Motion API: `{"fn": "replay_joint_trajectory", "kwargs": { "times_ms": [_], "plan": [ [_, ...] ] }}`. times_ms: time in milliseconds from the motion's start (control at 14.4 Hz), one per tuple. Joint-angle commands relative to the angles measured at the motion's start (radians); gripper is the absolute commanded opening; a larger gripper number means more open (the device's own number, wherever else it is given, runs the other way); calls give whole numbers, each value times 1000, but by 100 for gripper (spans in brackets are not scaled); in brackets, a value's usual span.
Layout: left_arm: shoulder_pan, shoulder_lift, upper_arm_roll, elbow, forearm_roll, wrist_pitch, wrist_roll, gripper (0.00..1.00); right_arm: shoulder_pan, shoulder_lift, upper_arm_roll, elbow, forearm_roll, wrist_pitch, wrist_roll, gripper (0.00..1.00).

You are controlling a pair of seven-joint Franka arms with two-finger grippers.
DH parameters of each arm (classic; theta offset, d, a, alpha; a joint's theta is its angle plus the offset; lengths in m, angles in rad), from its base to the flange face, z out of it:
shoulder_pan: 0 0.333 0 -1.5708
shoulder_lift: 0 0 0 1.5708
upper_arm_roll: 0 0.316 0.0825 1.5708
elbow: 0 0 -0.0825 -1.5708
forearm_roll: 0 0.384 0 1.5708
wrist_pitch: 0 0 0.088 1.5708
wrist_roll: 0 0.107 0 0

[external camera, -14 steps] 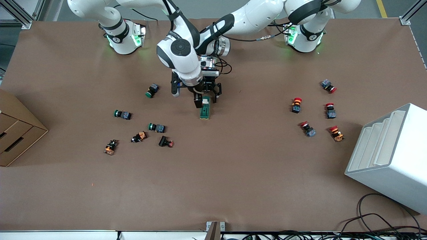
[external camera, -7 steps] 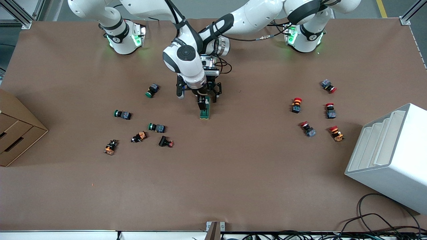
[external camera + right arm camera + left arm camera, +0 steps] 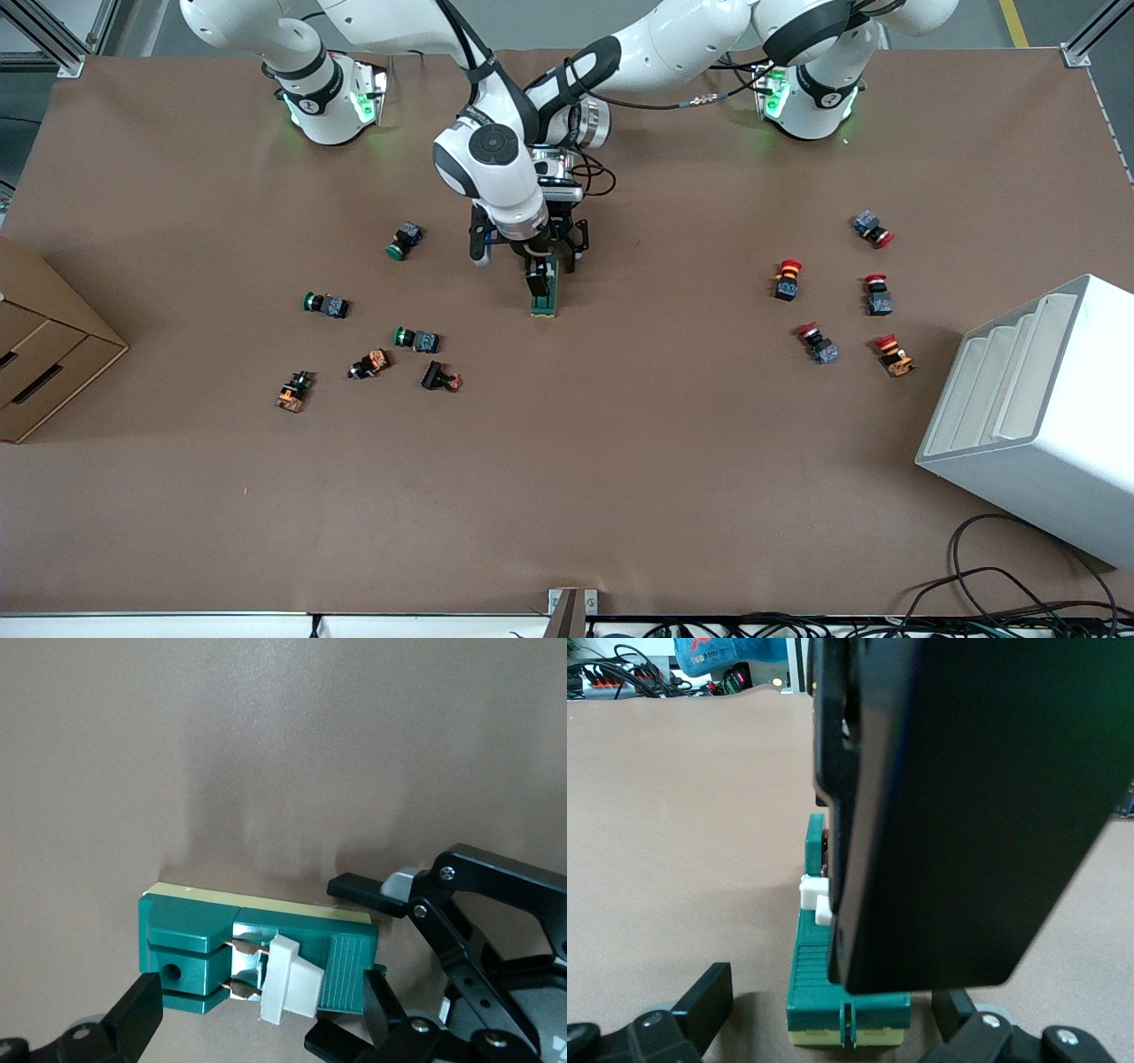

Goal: Close load switch with both arms
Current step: 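Flip the white lever upright with the right gripper to close it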

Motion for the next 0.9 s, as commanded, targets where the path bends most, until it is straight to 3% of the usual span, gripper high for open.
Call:
{"fn": "replay_joint_trajectory", "kwargs": {
  "times_ms": [0, 833],
  "plan": [
    [-13, 9, 6, 6, 10, -16, -23, 99, 13, 38, -9, 24, -7, 21, 26, 100],
    [-19, 9, 8, 0, 12, -37, -49, 99, 8, 90, -12, 45, -15, 72, 26, 100]
  ]
}}
